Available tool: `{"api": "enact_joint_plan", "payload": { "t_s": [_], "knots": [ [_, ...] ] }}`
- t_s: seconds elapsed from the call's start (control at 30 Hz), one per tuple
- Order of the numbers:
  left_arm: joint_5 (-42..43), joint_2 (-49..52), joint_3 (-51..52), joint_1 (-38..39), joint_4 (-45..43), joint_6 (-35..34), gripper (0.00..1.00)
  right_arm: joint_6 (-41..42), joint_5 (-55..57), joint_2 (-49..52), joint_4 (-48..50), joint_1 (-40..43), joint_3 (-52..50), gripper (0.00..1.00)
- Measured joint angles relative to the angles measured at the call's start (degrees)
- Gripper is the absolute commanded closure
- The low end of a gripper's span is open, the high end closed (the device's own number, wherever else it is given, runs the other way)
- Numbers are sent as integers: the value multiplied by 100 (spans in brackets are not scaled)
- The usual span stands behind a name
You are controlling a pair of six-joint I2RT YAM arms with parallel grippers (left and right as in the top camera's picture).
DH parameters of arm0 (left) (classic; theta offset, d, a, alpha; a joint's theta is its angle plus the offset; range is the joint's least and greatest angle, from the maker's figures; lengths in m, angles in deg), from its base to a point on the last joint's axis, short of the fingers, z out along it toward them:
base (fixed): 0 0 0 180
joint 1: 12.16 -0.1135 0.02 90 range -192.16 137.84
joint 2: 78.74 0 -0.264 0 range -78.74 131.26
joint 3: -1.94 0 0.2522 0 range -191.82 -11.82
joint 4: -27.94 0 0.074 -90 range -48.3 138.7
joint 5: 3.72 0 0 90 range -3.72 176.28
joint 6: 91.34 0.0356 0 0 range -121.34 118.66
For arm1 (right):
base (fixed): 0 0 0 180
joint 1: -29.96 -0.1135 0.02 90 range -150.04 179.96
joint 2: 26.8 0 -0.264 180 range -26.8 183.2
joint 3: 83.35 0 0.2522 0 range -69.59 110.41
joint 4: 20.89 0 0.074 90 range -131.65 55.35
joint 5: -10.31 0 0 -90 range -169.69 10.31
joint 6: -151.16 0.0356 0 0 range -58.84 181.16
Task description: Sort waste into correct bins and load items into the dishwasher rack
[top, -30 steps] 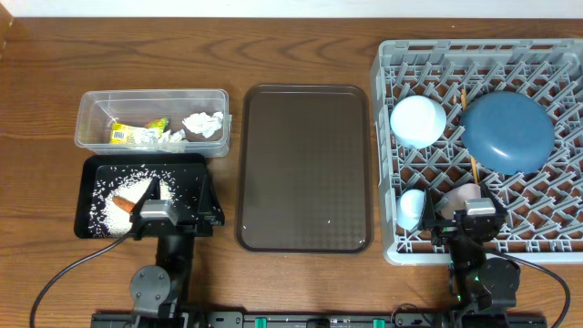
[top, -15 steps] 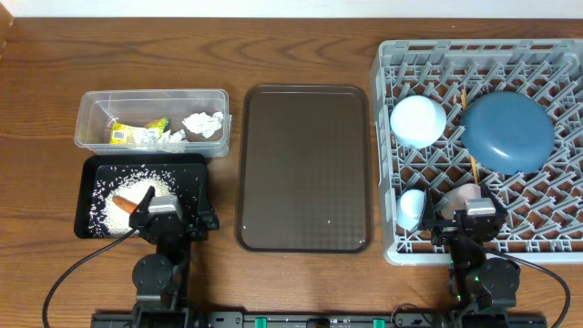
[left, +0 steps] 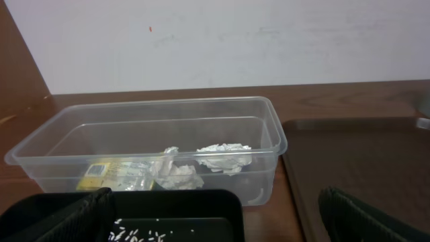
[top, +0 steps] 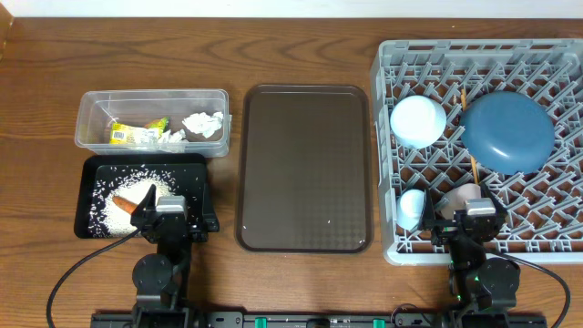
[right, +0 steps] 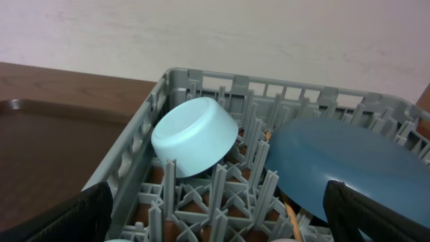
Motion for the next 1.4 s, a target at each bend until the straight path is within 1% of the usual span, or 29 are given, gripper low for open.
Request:
{"api": "enact_joint_plan", "payload": {
  "t_s": [0.33, 1.4],
  "knots": [
    [15, 0, 0, -376, 0, 20, 2, 0, 0, 0, 0, 2, 0, 1],
    [17, 0, 0, -376, 0, 22, 2, 0, 0, 0, 0, 0, 0, 1]
  ]
}}
